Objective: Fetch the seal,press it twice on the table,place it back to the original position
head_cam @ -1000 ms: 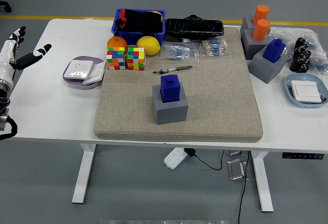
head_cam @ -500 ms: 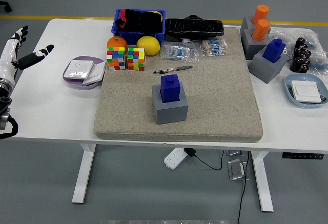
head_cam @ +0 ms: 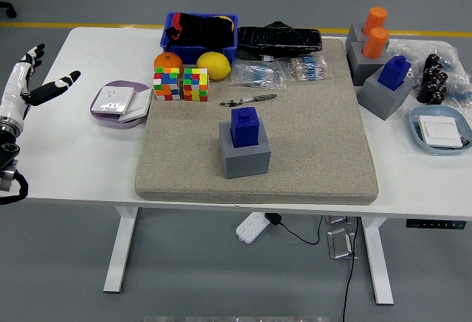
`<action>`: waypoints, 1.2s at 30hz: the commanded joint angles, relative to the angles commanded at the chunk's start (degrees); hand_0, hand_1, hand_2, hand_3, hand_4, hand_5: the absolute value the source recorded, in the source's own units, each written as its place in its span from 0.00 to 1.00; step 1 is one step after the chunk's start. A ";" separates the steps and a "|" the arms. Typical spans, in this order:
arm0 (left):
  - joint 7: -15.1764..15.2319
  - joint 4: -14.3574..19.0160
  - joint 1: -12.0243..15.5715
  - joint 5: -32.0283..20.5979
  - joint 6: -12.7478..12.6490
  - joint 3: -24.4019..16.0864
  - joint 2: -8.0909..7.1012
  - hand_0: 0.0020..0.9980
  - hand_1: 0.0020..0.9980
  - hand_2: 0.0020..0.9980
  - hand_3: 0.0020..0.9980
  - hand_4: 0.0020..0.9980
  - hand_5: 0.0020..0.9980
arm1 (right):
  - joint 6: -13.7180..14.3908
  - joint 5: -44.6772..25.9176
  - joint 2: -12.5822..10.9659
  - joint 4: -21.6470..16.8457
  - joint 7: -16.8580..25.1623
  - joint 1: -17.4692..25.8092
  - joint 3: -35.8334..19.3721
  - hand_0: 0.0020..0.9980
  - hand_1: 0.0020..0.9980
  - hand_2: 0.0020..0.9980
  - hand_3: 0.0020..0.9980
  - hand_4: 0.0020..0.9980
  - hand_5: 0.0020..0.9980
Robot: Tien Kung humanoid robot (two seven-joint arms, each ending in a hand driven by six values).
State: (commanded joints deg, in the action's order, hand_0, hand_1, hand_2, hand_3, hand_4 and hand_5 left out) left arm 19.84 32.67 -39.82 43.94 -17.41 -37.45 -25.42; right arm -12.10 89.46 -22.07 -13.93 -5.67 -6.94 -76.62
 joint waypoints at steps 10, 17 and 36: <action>-0.02 0.09 0.22 -0.18 0.03 0.31 0.26 1.00 1.00 1.00 1.00 0.87 0.38 | -0.04 0.41 0.46 0.46 -0.16 0.61 -1.03 0.80 0.71 0.71 0.67 0.77 0.56; -0.15 -0.04 0.11 -0.10 0.11 0.26 0.50 1.00 1.00 1.00 1.00 0.87 0.38 | -0.17 -0.24 0.56 0.40 -0.25 0.13 -0.54 0.80 0.71 0.71 0.67 0.77 0.56; -0.37 -0.14 -1.46 -0.22 0.14 0.99 1.03 1.00 1.00 1.00 1.00 0.87 0.38 | -0.06 0.04 0.62 0.78 -0.20 0.13 -1.29 0.80 0.71 0.71 0.67 0.77 0.56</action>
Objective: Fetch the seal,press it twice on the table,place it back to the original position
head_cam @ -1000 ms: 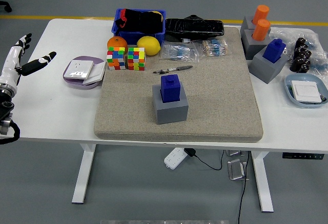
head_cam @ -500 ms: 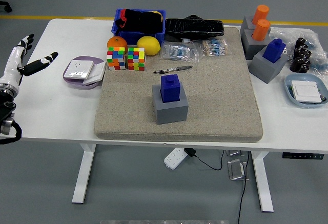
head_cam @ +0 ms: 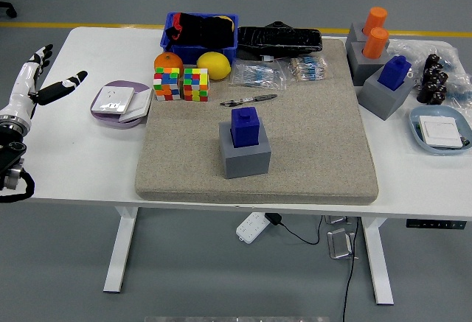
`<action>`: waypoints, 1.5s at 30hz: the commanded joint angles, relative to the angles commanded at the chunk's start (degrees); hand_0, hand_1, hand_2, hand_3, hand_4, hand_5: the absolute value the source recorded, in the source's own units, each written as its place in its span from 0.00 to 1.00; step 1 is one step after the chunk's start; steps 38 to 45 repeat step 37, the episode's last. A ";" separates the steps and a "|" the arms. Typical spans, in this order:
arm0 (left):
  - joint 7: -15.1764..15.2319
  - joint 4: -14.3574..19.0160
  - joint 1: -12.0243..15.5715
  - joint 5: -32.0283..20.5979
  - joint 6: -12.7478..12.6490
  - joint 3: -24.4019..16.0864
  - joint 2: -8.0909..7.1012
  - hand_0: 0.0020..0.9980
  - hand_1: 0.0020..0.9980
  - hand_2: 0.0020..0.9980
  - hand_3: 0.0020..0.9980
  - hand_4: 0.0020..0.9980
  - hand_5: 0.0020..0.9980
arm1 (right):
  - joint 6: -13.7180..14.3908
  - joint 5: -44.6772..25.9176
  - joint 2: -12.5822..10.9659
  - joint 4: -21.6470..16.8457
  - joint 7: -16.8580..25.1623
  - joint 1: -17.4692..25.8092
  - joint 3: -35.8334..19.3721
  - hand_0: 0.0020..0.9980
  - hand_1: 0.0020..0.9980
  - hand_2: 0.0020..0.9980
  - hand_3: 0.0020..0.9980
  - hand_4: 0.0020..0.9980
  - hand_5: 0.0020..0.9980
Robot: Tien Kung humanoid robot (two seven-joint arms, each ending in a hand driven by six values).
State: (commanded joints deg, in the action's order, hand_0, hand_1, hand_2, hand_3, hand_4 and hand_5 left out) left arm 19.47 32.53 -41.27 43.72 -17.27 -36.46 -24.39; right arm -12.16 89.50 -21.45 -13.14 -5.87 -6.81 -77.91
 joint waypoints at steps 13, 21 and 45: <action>-0.02 0.12 -0.15 0.13 -0.04 0.16 0.14 1.00 1.00 1.00 1.00 0.87 0.38 | 0.04 0.38 0.31 0.00 -0.02 0.31 -0.66 0.80 0.71 0.71 0.67 0.77 0.56; -0.05 0.13 0.00 0.13 -0.01 0.24 0.10 1.00 1.00 1.00 1.00 0.87 0.38 | 0.04 0.37 0.39 -0.13 -0.05 0.28 -0.40 0.80 0.71 0.71 0.67 0.77 0.56; 0.46 0.22 -0.06 -0.09 -0.20 0.72 0.10 1.00 1.00 1.00 1.00 0.87 0.38 | 0.11 0.49 0.29 -0.18 0.00 0.61 -0.37 0.80 0.71 0.71 0.67 0.77 0.56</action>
